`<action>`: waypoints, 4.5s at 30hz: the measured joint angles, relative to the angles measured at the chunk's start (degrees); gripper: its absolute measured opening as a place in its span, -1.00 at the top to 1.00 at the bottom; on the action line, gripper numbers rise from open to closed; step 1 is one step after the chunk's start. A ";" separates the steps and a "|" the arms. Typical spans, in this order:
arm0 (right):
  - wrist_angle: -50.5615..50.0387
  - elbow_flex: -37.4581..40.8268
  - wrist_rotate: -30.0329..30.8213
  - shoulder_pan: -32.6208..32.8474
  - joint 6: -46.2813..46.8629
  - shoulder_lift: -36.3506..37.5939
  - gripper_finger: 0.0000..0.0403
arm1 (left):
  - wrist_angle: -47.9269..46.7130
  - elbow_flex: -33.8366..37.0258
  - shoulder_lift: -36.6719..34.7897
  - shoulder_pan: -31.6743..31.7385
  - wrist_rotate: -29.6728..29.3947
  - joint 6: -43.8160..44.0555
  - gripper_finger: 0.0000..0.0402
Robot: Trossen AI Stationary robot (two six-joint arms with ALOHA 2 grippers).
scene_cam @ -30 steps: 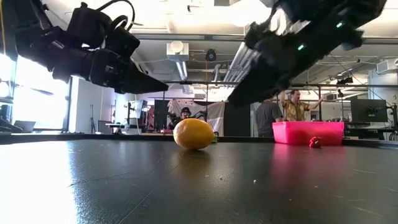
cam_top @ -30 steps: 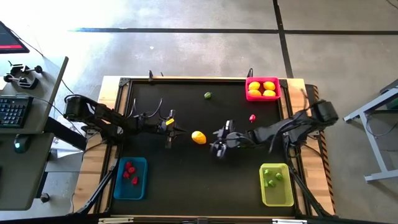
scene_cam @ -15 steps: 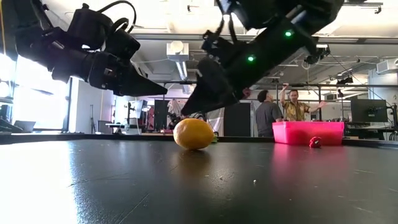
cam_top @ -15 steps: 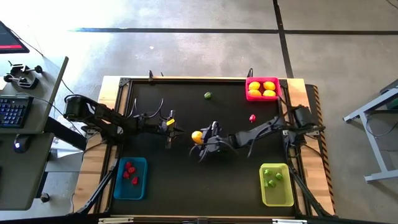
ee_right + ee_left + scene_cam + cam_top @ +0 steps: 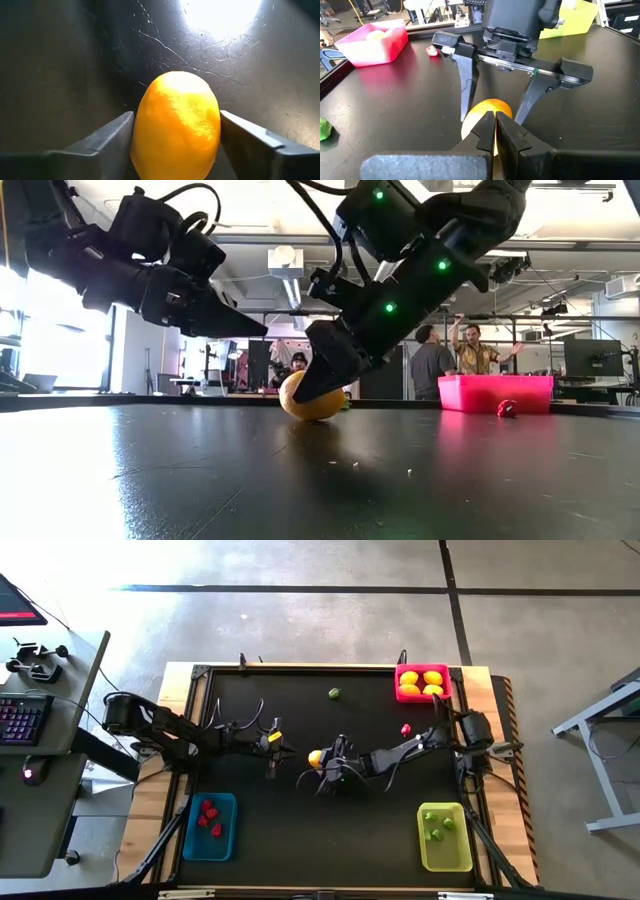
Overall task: Sort produce into baskets
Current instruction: Put the lemon into the red bin, then put the red chilli pepper into the blue bin
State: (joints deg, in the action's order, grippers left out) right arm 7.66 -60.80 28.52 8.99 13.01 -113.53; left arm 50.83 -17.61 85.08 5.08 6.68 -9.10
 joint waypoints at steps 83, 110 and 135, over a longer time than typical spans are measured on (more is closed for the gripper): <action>-41.81 10.34 7.76 -54.12 10.08 28.54 0.02 | -0.84 0.00 0.00 -0.04 0.00 0.94 1.00; -43.94 9.70 2.87 -56.74 10.84 26.41 1.00 | -1.27 0.00 0.00 -0.02 0.00 0.98 1.00; -50.99 23.79 4.90 -11.61 54.86 39.59 0.85 | -1.28 0.02 0.00 -0.04 0.02 1.56 1.00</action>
State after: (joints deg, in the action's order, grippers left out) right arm -43.33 -37.00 33.42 -2.61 67.87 -73.93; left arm 49.55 -17.58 85.08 5.04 6.70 -7.54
